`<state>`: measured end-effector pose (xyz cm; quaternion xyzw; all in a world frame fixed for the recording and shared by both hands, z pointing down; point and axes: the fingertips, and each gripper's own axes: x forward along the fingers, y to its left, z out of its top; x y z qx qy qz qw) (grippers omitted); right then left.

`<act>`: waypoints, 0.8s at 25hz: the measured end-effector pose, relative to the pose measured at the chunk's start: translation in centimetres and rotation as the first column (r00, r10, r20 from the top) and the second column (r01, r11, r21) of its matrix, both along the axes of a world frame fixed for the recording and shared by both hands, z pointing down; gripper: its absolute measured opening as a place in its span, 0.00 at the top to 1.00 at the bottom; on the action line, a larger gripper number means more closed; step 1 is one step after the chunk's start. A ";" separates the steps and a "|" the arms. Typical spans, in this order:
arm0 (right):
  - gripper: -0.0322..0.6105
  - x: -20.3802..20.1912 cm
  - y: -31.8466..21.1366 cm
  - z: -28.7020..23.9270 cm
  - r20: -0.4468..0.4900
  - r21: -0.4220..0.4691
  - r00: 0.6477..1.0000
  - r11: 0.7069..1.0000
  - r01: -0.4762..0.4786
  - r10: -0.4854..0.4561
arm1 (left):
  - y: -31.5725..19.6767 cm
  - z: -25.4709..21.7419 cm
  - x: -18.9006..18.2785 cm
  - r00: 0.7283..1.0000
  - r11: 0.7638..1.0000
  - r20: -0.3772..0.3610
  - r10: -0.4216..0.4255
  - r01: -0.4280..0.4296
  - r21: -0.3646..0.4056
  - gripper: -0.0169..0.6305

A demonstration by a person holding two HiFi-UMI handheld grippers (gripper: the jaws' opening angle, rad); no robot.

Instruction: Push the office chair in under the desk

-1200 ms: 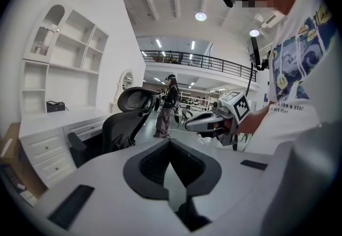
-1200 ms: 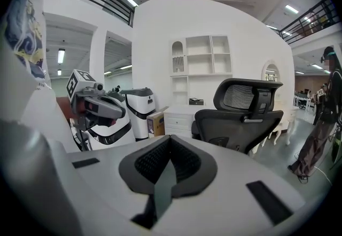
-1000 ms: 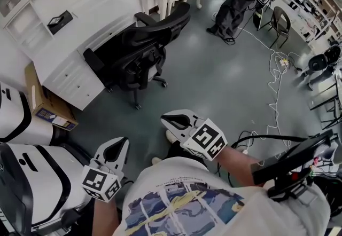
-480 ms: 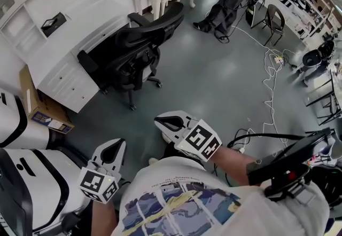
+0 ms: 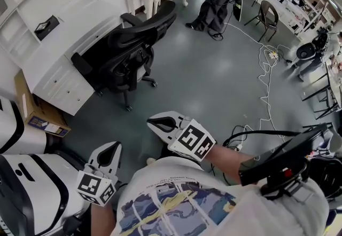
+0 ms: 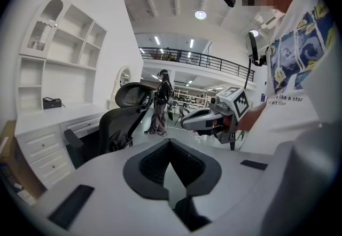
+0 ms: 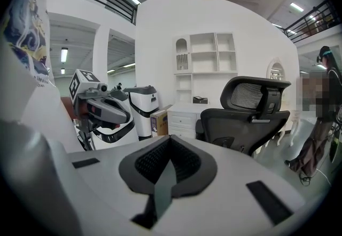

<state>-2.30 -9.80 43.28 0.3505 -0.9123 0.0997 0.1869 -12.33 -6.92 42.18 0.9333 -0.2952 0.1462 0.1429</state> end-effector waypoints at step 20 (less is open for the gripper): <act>0.91 -0.3 -0.9 0.5 0.006 -0.029 1.000 1.000 0.008 -0.007 | -1.0 0.8 -0.2 1.000 0.999 0.002 -0.012 0.012 -0.031 0.95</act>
